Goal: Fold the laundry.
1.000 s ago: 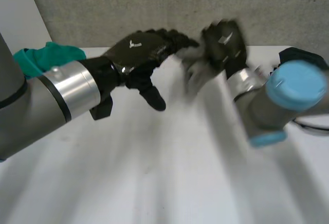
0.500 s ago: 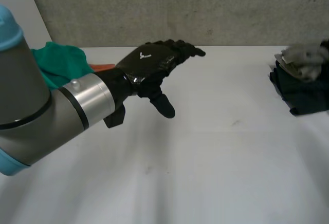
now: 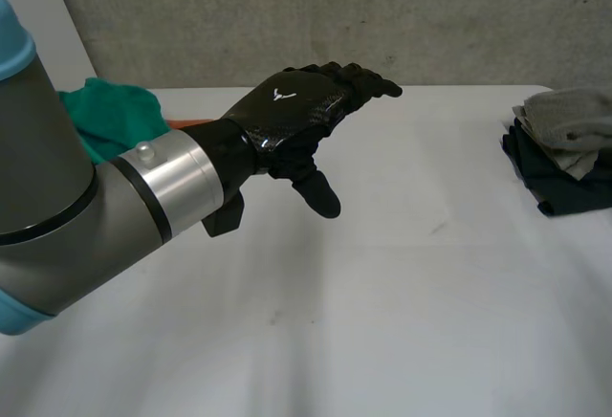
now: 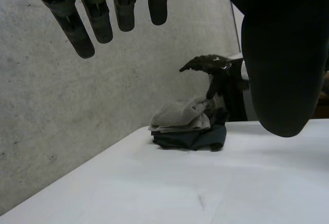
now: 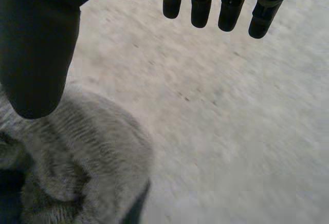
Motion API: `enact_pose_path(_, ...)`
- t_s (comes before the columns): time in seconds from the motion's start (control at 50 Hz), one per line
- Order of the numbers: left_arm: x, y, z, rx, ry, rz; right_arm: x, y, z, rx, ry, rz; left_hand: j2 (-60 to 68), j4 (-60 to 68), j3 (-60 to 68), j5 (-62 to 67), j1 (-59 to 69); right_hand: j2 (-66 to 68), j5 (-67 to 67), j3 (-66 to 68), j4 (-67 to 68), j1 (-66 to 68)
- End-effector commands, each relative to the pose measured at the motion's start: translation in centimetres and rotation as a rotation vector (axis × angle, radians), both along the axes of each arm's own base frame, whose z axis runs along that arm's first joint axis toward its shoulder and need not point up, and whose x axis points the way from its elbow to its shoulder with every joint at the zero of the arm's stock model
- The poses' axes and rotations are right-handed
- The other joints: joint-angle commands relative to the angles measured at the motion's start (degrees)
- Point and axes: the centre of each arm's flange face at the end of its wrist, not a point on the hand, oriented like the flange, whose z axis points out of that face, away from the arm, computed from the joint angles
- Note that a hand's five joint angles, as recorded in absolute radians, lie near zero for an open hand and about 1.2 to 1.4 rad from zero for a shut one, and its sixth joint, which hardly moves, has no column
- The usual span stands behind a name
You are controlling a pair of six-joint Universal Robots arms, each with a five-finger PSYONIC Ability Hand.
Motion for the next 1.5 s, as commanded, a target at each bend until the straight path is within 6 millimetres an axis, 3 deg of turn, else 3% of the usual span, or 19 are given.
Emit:
enact_pose_path(0.02, 0.6, 0.9, 0.6, -0.003, 0.009, 0.0, -3.5, 3.6, 1.7, 0.213, 0.159, -0.277, -1.62, -1.83, -1.85, -2.84, -0.9, -2.16, -2.27, -1.86, -1.9, -2.78)
enact_pose_path(0.12, 1.0, 1.4, 2.1, -0.038, 0.043, 0.01, -5.7, 4.2, 5.5, 0.211, 0.372, -0.51, -1.62, -1.83, -1.85, -2.84, -0.9, -2.16, -2.27, -1.86, -1.9, -2.78)
enact_pose_path(0.18, 1.3, 1.3, 4.0, -0.096, 0.1, 0.038, -5.3, 3.6, 9.7, 0.051, 0.408, -0.583, -1.62, -1.83, -1.85, -2.84, -0.9, -2.16, -2.27, -1.86, -1.9, -2.78)
enact_pose_path(0.28, 3.5, -1.3, 9.1, -0.222, 0.211, 0.267, 0.6, 4.5, 16.9, -0.341, 0.412, -0.514, -1.62, -1.83, -1.85, -2.84, -0.9, -2.16, -2.27, -1.86, -1.9, -2.78)
enact_pose_path(0.36, 7.8, -5.7, 10.5, -0.291, 0.173, 0.582, 7.7, 7.0, 18.4, -0.57, 0.378, -0.285, -1.62, -1.83, -1.85, -2.84, -0.9, -2.16, -2.27, -1.86, -1.9, -2.78)
enact_pose_path(0.42, 11.1, -9.8, 9.2, -0.337, 0.046, 0.769, 11.7, 8.8, 17.2, -0.626, 0.359, -0.094, -1.62, -1.83, -1.85, -2.84, -0.9, -2.16, -2.27, -1.86, -1.9, -2.78)
enact_pose_path(0.5, 14.4, -15.6, 5.0, -0.338, -0.123, 0.872, 18.1, 12.6, 11.8, -0.507, 0.33, 0.226, -1.62, -1.83, -1.85, -2.84, -0.9, -2.16, -2.27, -1.86, -1.9, -2.78)
enact_pose_path(0.66, 17.6, -25.1, -6.2, -0.348, -0.271, 0.859, 21.7, 16.3, 1.8, -0.097, 0.331, 0.339, -1.62, -1.83, -1.85, -2.84, -0.9, -2.16, -2.27, -1.86, -1.9, -2.78)
enact_pose_path(0.76, 19.2, -28.9, -11.3, -0.363, -0.285, 0.863, 22.2, 17.9, -2.0, 0.096, 0.364, 0.35, 0.08, -0.14, -0.15, -1.14, 0.8, -2.16, -2.27, -1.86, -1.9, -2.78)
enact_pose_path(0.86, 20.4, -31.3, -14.2, -0.344, -0.286, 0.894, 21.9, 18.0, -3.2, 0.138, 0.373, 0.348, 20.73, 20.51, 20.49, 19.51, 21.45, -2.16, -2.27, -1.86, -1.9, -2.78)
enact_pose_path(0.92, 20.6, -32.0, -14.4, -0.345, -0.287, 0.908, 21.7, 17.8, -3.0, 0.138, 0.368, 0.337, 68.28, 68.06, 68.04, 67.06, 69.0, -2.16, -2.27, -1.86, -1.9, -2.78)
enact_pose_path(1.02, 19.3, -31.1, -8.7, -0.423, -0.214, 0.938, 21.3, 17.7, -2.3, 0.123, 0.357, 0.323, 68.38, 68.17, 68.15, 67.16, 69.1, -2.16, -2.27, -1.86, -1.9, -2.78)
enact_pose_path(1.08, 17.0, -28.6, -3.5, -0.456, -0.092, 0.912, 21.1, 17.7, -1.8, 0.114, 0.344, 0.314, 68.38, 68.17, 68.15, 67.16, 69.1, -2.16, -2.27, -1.86, -1.9, -2.78)
enact_pose_path(1.18, 11.6, -21.7, 4.1, -0.483, 0.122, 0.749, 20.9, 17.8, -1.1, 0.106, 0.322, 0.303, 68.38, 68.17, 68.15, 67.16, 69.1, -2.16, -2.27, -1.86, -1.9, -2.78)
enact_pose_path(1.26, 7.9, -16.6, 6.4, -0.445, 0.213, 0.612, 20.8, 17.9, -0.5, 0.092, 0.312, 0.29, 68.38, 68.17, 68.15, 67.16, 69.1, -2.16, -2.27, -1.86, -1.9, -2.78)
enact_pose_path(1.32, 5.9, -14.2, 6.1, -0.399, 0.231, 0.545, 20.6, 17.9, 0.2, 0.082, 0.308, 0.274, 68.38, 68.17, 68.15, 67.16, 69.1, -2.16, -2.27, -1.86, -1.9, -2.78)
enact_pose_path(1.4, 1.5, -9.9, 3.1, -0.28, 0.187, 0.428, 20.2, 17.8, 1.0, 0.069, 0.293, 0.251, 68.38, 68.17, 68.15, 67.16, 69.1, -2.16, -2.27, -1.86, -1.9, -2.78)
enact_pose_path(1.48, -2.3, -6.7, -2.6, -0.14, 0.063, 0.349, 19.8, 17.7, 1.4, 0.079, 0.277, 0.236, 68.38, 68.17, 68.15, 67.16, 69.1, -2.16, -2.27, -1.86, -1.9, -2.78)
enact_pose_path(1.5, -3.7, -5.5, -5.4, -0.092, -0.002, 0.317, 19.7, 17.7, 1.3, 0.093, 0.275, 0.234, 68.38, 68.17, 68.15, 67.16, 69.1, -2.16, -2.27, -1.86, -1.9, -2.78)
